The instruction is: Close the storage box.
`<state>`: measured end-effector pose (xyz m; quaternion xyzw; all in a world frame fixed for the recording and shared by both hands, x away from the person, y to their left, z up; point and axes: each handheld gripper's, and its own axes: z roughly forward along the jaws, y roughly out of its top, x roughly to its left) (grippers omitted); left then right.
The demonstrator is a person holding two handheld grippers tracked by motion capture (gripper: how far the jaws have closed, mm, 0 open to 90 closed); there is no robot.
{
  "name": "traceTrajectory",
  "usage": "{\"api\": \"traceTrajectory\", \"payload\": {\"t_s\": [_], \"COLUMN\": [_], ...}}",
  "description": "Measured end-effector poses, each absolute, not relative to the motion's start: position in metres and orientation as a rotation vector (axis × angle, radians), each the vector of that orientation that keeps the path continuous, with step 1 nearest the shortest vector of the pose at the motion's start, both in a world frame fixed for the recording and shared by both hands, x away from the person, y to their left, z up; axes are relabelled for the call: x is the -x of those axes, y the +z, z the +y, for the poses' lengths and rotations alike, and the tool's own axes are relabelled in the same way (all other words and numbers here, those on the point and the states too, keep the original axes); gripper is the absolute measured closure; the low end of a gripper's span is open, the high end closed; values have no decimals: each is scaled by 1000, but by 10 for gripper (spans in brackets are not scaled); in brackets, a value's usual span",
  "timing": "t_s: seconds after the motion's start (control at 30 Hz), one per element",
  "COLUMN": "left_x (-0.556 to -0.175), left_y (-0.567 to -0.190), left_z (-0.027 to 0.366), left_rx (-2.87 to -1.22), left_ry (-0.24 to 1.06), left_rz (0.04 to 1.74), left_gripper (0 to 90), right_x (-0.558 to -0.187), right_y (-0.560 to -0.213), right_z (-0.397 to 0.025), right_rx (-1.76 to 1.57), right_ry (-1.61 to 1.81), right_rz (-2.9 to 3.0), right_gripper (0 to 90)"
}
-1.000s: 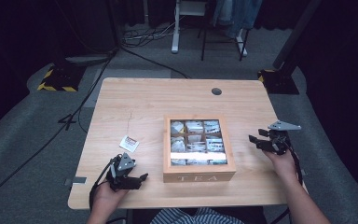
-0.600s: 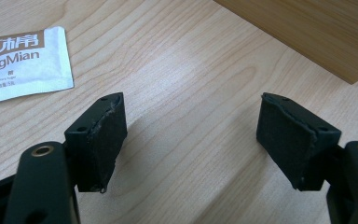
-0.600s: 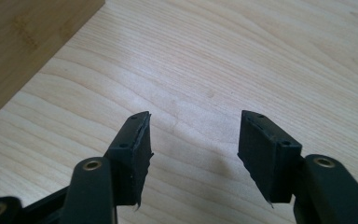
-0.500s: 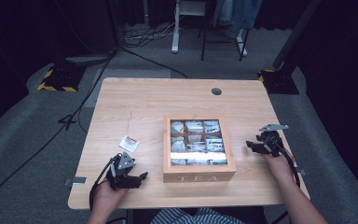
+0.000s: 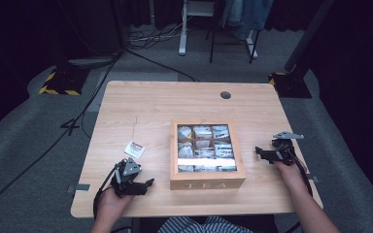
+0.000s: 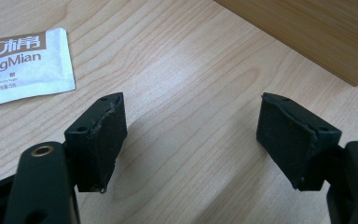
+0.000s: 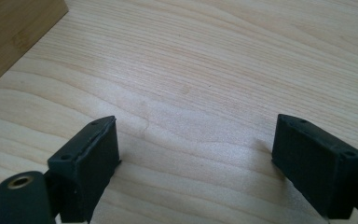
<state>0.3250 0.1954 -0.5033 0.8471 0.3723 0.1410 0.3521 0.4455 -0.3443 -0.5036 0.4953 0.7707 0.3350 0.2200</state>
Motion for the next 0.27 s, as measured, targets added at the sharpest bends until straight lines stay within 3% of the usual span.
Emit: {"api": "traceTrajectory", "payload": {"t_s": [0.27], "left_x": [-325], "left_y": [-503], "left_z": [196], "left_rx": [-2195], "left_ry": [366], "left_rz": [962], "left_gripper": [250], "right_x": [-442], "right_y": [-504], "right_z": [-344], "right_rx": [-1428], "right_ry": [890], "right_rz": [2083], "right_gripper": [100]}}
